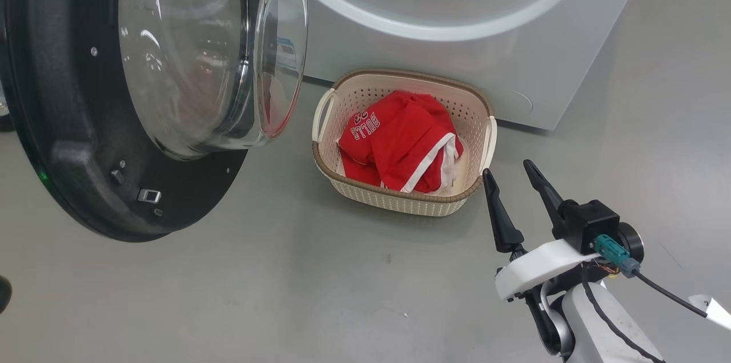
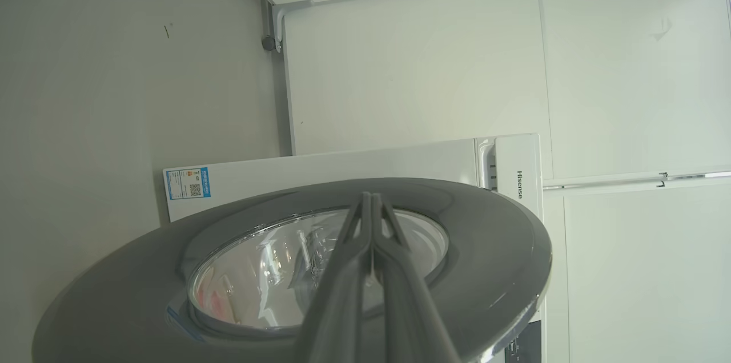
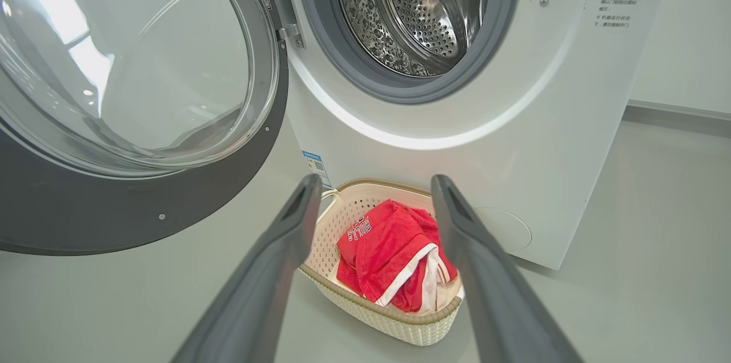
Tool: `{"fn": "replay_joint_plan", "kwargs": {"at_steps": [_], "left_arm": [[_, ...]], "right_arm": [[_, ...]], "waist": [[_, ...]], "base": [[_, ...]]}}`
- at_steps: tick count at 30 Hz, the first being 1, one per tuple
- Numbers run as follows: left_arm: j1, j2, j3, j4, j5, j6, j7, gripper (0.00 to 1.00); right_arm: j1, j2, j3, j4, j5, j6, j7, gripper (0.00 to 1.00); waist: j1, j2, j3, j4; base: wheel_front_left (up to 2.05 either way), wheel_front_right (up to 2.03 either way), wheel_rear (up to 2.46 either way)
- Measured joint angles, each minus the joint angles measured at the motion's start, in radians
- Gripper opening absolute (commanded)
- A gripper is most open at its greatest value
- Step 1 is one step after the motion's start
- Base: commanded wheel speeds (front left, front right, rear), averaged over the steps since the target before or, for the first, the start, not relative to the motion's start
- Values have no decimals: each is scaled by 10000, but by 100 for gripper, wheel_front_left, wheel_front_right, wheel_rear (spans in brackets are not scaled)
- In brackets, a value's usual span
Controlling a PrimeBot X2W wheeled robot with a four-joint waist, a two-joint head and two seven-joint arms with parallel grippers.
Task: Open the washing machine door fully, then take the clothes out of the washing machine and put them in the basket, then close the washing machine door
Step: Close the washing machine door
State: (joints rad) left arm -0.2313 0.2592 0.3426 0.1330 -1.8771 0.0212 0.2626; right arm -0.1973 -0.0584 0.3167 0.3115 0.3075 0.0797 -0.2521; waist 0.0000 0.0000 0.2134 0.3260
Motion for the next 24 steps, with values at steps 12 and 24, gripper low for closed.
{"fn": "replay_joint_plan", "kwargs": {"at_steps": [12, 24], "left_arm": [[-79, 226, 169, 180, -1365, 794, 1490, 0], [-52, 267, -364, -2, -2086, 895, 2696, 0]], "right_arm": [[-20, -2, -2, -6, 0, -27, 0, 100], [-103, -4, -2, -19, 0, -29, 0, 100]], "waist": [[0, 0, 140, -104], [0, 0, 226, -151]], "base": [[0, 0, 0], [0, 0, 0]]}}
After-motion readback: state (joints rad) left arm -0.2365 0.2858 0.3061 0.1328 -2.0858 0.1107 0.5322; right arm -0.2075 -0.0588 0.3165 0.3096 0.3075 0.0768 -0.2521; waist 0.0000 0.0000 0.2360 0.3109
